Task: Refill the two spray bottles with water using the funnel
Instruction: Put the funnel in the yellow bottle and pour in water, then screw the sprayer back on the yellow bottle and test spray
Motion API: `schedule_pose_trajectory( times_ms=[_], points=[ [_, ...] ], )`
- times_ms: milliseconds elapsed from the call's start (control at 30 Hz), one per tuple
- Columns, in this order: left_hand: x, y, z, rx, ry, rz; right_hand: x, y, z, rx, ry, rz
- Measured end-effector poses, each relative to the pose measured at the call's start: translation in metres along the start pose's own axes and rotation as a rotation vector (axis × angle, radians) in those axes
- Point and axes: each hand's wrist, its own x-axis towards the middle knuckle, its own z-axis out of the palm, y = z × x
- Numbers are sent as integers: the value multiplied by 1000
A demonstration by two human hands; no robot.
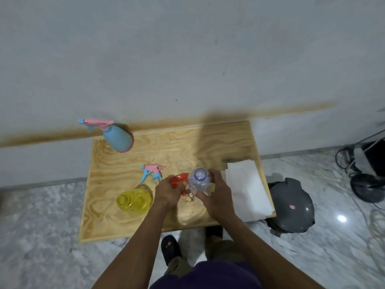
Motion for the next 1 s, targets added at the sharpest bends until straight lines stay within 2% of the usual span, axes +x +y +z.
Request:
schedule_pose_trajectory(
  times_ms=[233,500,567,633,733,867,933,1000],
  points=[
    [3,-5,2,39,7,21,1,2,0,-17,-4,-5],
    [-21,-5,-9,-41,13,46,-6,-7,-1,14,5,30],
    [-42,-4,-18,-16,94,118,-13,-8,0,50,53,81],
    [-67,-8,-28,-77,150,184,-27,-6,2,47,168,162],
    [-98,-39,-37,-135,113,213,-60,-2,10,25,269,255],
    [-101,-115,-56,-74,136,98,-80,-17,43,-36,132,205],
    [-94,-142,-68,-117,206,37,-70,-34,66,-35,99,138],
    [-83,-155,-77,-202,283,52,-53,-52,86,-84,72,101]
  ],
)
